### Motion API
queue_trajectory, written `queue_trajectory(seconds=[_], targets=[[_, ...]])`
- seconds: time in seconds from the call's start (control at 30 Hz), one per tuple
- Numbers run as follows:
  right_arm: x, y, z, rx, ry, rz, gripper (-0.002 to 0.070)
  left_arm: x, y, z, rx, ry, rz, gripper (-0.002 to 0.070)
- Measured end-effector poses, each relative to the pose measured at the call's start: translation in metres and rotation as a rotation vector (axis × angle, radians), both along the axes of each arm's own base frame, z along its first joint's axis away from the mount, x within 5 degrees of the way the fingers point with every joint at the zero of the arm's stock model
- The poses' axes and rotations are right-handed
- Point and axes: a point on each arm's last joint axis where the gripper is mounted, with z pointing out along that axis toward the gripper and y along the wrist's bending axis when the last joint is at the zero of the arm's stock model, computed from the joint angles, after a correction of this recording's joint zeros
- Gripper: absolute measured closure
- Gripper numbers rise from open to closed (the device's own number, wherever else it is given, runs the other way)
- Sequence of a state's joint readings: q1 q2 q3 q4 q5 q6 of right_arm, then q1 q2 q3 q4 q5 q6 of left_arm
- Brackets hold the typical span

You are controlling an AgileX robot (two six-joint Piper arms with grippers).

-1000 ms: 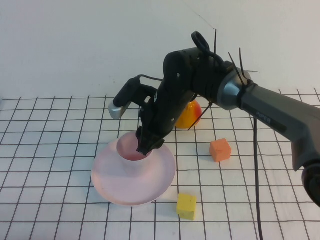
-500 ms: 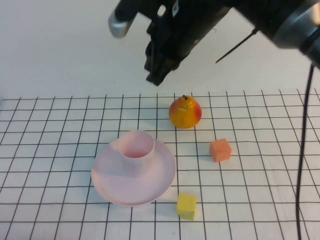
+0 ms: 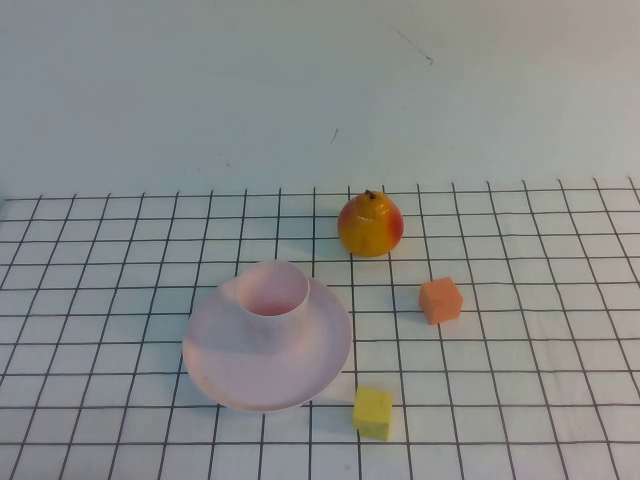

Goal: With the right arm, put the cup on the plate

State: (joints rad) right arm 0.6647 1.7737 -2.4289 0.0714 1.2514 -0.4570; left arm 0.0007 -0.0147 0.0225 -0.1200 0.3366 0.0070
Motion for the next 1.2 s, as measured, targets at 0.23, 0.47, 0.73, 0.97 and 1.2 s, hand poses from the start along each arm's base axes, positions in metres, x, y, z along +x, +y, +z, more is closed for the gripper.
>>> queue_trajectory(seconds=[0.23, 0.47, 0.73, 0.97, 1.2], targets=[[-0.049, -0.039, 0.046, 0.096, -0.113, -0.008, 0.0678, 0.0, 0.0, 0.0, 0.0, 0.0, 0.0, 0.0678], [-0.047, -0.038, 0.044, 0.08, -0.121, -0.005, 0.0678, 0.0, 0.0, 0.0, 0.0, 0.0, 0.0, 0.0678], [-0.018, -0.037, 0.02, -0.096, -0.131, -0.133, 0.0678, 0.0, 0.0, 0.0, 0.0, 0.0, 0.0, 0.0678], [-0.039, -0.055, -0.03, -0.19, 0.061, -0.186, 0.0678, 0.0, 0.0, 0.0, 0.0, 0.0, 0.0, 0.0678], [-0.076, -0.079, -0.086, -0.079, -0.029, -0.152, 0.0678, 0.0, 0.0, 0.0, 0.0, 0.0, 0.0, 0.0678]])
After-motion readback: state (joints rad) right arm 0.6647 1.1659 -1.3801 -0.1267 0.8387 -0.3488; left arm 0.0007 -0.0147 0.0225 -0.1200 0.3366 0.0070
